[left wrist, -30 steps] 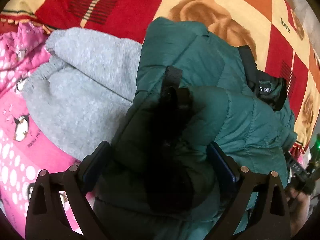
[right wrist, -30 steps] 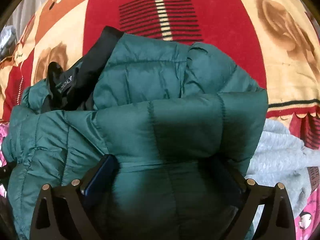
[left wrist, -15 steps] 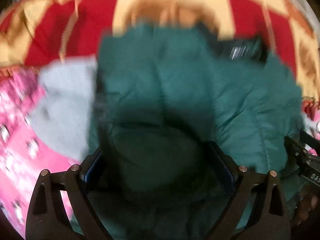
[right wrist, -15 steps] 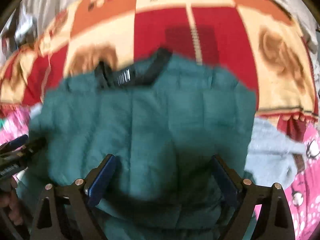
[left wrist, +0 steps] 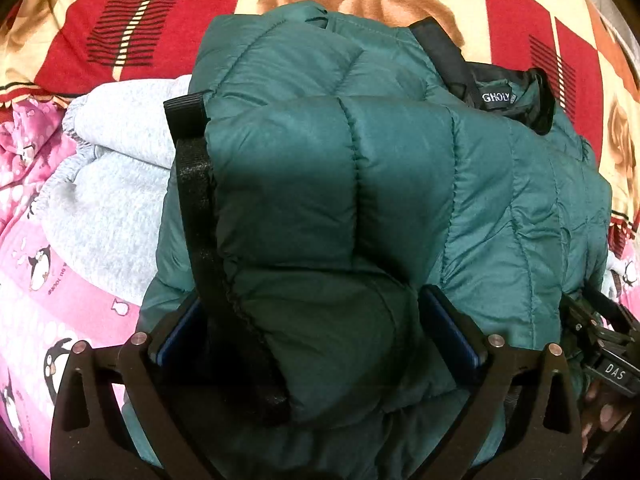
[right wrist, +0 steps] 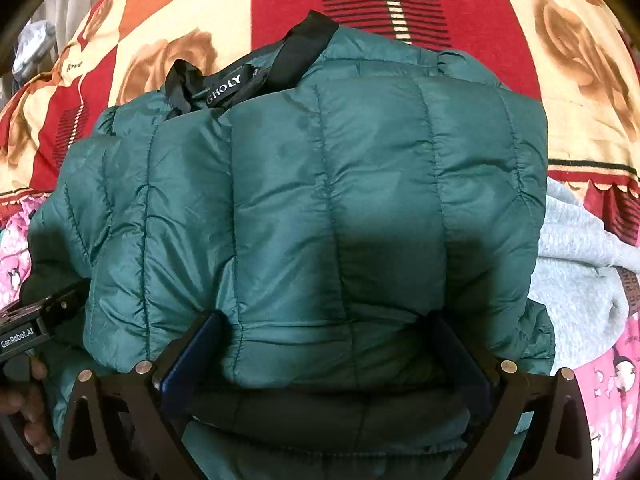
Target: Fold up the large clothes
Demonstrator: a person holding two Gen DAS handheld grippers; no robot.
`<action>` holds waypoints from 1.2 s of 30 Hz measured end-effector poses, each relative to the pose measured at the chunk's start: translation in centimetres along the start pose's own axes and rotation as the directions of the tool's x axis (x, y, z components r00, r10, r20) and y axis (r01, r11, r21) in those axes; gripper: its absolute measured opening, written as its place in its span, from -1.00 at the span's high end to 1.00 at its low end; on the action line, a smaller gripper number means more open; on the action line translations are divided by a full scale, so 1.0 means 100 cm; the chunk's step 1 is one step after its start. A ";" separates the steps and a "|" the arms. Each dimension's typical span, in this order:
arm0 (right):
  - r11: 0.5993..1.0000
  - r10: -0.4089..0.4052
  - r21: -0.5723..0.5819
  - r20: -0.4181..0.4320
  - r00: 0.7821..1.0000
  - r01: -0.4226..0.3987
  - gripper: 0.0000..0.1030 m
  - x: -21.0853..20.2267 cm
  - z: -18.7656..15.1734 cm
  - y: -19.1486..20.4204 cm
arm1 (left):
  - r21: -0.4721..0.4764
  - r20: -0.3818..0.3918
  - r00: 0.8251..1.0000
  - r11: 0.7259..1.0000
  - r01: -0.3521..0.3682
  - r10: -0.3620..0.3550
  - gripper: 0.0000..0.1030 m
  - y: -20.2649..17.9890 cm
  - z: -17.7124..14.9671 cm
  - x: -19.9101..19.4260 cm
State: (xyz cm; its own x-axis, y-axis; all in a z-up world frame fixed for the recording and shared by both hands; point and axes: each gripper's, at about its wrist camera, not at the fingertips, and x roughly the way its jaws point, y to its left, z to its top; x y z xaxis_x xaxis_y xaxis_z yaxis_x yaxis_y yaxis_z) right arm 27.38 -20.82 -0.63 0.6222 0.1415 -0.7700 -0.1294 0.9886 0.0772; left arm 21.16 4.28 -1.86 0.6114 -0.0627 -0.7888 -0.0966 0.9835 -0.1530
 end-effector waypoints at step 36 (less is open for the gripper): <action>0.996 0.070 -0.055 0.075 0.995 -0.065 -0.97 -0.043 0.013 0.017 | -0.106 0.067 0.997 0.993 0.055 -0.049 -0.96 0.037 0.037 -0.018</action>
State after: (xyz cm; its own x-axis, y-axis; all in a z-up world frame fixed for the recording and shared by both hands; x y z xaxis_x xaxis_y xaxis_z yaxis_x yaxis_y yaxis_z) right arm 25.46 -19.67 3.63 0.6677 0.2134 -0.7132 -0.2122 0.9728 0.0925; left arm 22.60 8.66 1.18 0.6664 -0.0989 -0.7390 -0.1451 0.9550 -0.2586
